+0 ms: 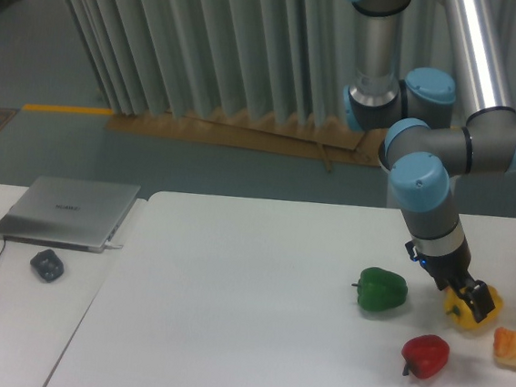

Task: Place the yellow pepper on the table
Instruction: 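Lift the open gripper up and away from the yellow pepper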

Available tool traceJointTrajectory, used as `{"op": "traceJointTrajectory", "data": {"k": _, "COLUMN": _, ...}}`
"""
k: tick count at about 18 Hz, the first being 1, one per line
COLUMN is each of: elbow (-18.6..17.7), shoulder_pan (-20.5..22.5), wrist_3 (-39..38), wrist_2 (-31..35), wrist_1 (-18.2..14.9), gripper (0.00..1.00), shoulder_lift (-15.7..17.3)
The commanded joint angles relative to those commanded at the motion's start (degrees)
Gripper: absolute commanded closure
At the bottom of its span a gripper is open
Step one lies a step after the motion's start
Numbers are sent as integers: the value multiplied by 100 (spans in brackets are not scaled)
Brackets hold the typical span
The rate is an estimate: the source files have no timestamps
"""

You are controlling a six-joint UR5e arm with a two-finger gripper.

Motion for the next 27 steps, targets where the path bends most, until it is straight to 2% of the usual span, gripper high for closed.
{"op": "traceJointTrajectory", "data": {"k": 4, "elbow": 140, "shoulder_pan": 96, "wrist_3": 26, "wrist_2": -140, "wrist_1": -35, "gripper": 0, "shoulder_lift": 140}}
{"op": "traceJointTrajectory", "data": {"k": 7, "elbow": 316, "shoulder_pan": 491, "wrist_3": 97, "wrist_2": -1209, "wrist_1": -219, "gripper": 0, "shoulder_lift": 412}}
{"op": "traceJointTrajectory", "data": {"k": 10, "elbow": 456, "shoulder_pan": 676, "wrist_3": 411, "wrist_2": -1485, "wrist_1": -342, "gripper": 0, "shoulder_lift": 440}}
{"op": "traceJointTrajectory", "data": {"k": 12, "elbow": 650, "shoulder_pan": 869, "wrist_3": 1682, "wrist_2": -1433, "wrist_1": -762, "gripper": 0, "shoulder_lift": 440}}
{"op": "traceJointTrajectory", "data": {"k": 13, "elbow": 772, "shoulder_pan": 1105, "wrist_3": 2688, "wrist_2": -1433, "wrist_1": -1078, "gripper": 0, "shoulder_lift": 431}}
{"op": "traceJointTrajectory", "data": {"k": 15, "elbow": 852, "shoulder_pan": 1370, "wrist_3": 4037, "wrist_2": -1476, "wrist_1": -1283, "gripper": 0, "shoulder_lift": 413}}
{"op": "traceJointTrajectory", "data": {"k": 27, "elbow": 984, "shoulder_pan": 1476, "wrist_3": 4447, "wrist_2": -1503, "wrist_1": -1231, "gripper": 0, "shoulder_lift": 150}}
